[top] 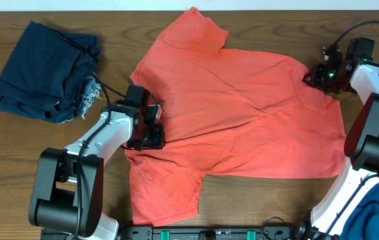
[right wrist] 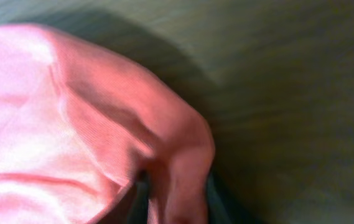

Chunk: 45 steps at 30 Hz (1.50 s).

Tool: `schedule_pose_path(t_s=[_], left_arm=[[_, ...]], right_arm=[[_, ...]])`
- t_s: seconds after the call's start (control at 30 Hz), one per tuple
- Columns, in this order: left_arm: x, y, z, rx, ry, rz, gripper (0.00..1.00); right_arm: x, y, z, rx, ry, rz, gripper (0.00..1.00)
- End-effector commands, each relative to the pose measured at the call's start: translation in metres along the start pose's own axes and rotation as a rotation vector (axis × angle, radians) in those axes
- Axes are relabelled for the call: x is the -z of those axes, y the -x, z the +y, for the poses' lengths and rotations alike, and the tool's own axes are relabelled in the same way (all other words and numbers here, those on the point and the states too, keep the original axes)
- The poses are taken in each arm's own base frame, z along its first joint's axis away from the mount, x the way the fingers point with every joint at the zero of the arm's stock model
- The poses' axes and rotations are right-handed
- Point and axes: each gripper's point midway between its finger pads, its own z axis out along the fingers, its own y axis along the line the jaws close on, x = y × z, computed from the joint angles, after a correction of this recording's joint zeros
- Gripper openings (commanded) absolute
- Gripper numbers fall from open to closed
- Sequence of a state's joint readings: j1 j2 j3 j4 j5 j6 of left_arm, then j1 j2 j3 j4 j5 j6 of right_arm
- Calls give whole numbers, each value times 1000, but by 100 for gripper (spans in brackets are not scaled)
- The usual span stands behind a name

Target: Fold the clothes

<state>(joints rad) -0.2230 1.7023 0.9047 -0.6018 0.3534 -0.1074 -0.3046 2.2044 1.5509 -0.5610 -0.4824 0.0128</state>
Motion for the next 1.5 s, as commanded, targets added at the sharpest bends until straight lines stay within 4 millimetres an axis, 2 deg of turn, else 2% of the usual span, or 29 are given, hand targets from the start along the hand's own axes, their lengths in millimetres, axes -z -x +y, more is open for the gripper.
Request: schedule_pose_path(t_s=[0.0,0.1,0.17,0.3,0.4,0.43,0.47,0.53,0.57,0.63,0.7,0.77,0.87,0.97,1.07,1.13,1.17,1.2,1.33,1.37,1.47], left_arm=[[-3,-5,1,-2,-2,15,42],[-3,-5,1,-2,-2,15,42],[-3,-5,1,-2,-2,15,42],[-3,-5,1,-2,-2,15,42],[-3,-5,1,-2,-2,15,41],[-3,-5,1,-2,-2,15,42],[-3,-5,1,-2,-2,15,42],[-3,-5,1,-2,-2,15,42],[-3,-5,1,-2,-1,15,41],[-3,-5,1,-3,-2,15,42],[-3,-5,1,-3,-2,15,42],[-3,-5,1,-3,-1,15,42],[-1,-3,0,-3,-2,14,42],[10,4,-5,-7,-3,4,42],[27,22,-13,-25,-11,-43,42],[37,34,-18,-35,-13,-76,42],[41,40,-20,-40,-15,-94,42],[43,43,-21,-43,-14,-105,42],[45,52,-15,-48,26,-138,43],[46,52,-12,-47,41,-140,46],[46,52,-12,-46,44,-140,46]], right_arm=[[13,15,42,55,231,-56,4],[31,33,46,89,227,-130,1],[41,48,40,82,171,-184,1],[62,80,-7,-19,-80,-324,1],[77,100,-24,-13,-131,-416,5],[81,103,-27,-14,-132,-433,9],[84,107,-30,-27,-130,-449,27],[90,110,-38,-67,-130,-472,50],[93,111,-42,-84,-130,-480,64],[98,109,-47,-103,-119,-479,72],[102,104,-47,-114,-79,-460,70],[105,94,-40,-131,-27,-418,64],[109,72,-19,-140,61,-322,57],[115,48,-1,-134,85,-230,49],[126,23,7,-153,56,-143,41],[133,1,2,-207,-20,-73,33],[137,-12,-4,-261,-76,-31,24],[139,-26,-13,-334,-141,15,21],[145,-84,-41,-498,-365,198,12],[143,-102,-46,-521,-402,253,10],[136,-138,-58,-574,-457,339,7]])
